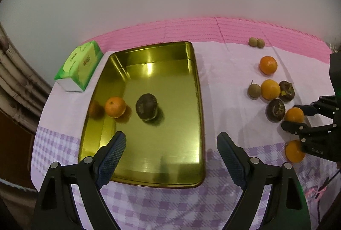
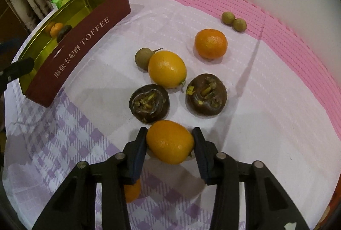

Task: Organize fruits
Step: 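Grasp another mandarin with the left gripper while the right gripper holds the orange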

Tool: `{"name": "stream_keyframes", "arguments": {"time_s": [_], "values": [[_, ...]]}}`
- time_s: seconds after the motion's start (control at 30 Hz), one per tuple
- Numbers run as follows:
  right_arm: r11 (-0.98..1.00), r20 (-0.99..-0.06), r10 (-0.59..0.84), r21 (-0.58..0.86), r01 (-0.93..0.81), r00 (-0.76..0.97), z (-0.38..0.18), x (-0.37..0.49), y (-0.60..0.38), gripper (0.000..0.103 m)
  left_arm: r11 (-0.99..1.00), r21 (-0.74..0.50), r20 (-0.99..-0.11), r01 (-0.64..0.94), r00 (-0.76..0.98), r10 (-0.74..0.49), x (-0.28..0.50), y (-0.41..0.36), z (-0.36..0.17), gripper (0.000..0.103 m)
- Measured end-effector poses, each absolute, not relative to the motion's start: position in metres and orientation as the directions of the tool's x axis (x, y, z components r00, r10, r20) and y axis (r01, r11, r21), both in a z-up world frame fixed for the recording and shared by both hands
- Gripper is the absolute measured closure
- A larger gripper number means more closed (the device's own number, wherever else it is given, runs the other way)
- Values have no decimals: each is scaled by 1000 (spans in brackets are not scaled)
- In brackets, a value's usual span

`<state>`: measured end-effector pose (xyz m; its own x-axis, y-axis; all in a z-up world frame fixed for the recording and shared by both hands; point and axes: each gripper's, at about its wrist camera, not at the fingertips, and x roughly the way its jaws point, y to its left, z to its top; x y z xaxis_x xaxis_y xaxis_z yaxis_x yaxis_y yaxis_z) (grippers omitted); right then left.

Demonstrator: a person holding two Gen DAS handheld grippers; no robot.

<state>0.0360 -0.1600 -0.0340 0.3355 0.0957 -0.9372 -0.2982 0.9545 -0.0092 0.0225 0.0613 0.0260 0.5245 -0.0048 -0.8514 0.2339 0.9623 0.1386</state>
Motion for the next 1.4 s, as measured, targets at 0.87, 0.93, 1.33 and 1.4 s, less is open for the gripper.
{"name": "stream_keyframes", "arguments": {"time_s": [0.87,0.93,1.33,1.4], "values": [[983,-907,29,-50,-175,421,-32,31,-208,64,954,78,-910,290,411,-51,11,-3,-2,16],[984,-906,26,-51,-169,422,-32,32,-210,64,959,90,-911,269,412,-30,12,-7,-3,16],[993,-906,11,-40,-113,423,-33,33,-240,64,975,59,-905,216,423,-39,9,-27,6,18],[994,-906,19,-28,-103,423,-33,32,-245,64,975,39,-915,218,400,-53,8,-35,3,21]]}}
